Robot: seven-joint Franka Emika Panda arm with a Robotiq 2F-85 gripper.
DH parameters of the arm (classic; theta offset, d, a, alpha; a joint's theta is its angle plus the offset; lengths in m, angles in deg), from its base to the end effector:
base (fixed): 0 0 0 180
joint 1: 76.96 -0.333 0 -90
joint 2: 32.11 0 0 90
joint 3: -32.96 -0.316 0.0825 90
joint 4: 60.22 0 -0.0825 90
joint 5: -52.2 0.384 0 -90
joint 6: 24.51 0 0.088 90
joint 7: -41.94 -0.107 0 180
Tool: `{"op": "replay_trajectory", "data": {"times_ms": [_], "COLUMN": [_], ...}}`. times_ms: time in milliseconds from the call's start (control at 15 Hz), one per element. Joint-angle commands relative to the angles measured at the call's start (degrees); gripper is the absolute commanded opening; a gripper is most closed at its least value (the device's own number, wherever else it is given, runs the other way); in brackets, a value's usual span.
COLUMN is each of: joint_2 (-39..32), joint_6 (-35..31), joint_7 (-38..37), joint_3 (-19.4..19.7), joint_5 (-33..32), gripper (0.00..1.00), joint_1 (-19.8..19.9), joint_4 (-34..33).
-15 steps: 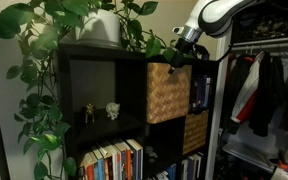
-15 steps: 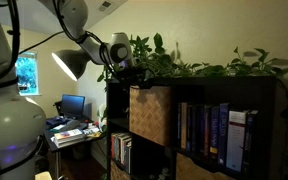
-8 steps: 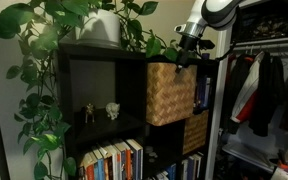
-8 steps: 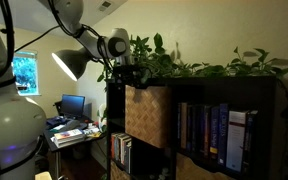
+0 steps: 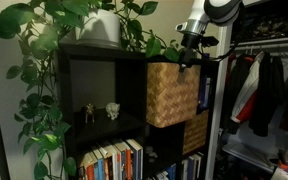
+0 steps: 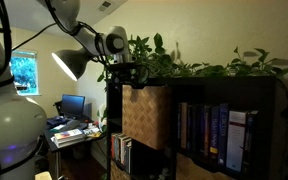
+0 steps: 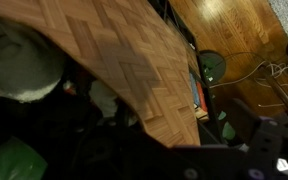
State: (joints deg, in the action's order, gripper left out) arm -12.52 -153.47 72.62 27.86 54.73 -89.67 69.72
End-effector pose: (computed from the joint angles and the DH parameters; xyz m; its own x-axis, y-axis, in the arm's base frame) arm 0.4540 0.1507 0.5282 0.6361 0.7192 0.2794 0.7102 -0.6873 0.1523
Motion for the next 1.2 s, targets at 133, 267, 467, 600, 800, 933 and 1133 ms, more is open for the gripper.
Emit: {"op": "replay_trajectory", "data": {"times_ms": [133, 267, 467, 600, 800, 933, 1133], "joint_2": [-0.24, -0.48, -0.56, -0.75, -0.96, -0.86, -1.94], "joint_6": [-3.22, -3.18, -2.13, -2.58, -0.8, -0.78, -1.23], "joint_7": [-13.5, -18.28, -24.42, -28.32, -31.27, -32.61, -34.06], "joint_3": [-1.21, -1.49, -1.68, -1.98, -1.55, -1.46, -1.17], "joint_5": [-6.04, -8.99, -12.65, -15.05, -16.16, -16.71, -16.63], "gripper": [1.0, 1.0, 1.0, 1.0, 1.0, 1.0, 1.0], "joint_1": [2.95, 4.42, 6.64, 7.95, 9.07, 10.27, 11.49], "joint_4": [-2.17, -3.4, -5.04, -5.36, -6.56, -7.23, -7.89]}}
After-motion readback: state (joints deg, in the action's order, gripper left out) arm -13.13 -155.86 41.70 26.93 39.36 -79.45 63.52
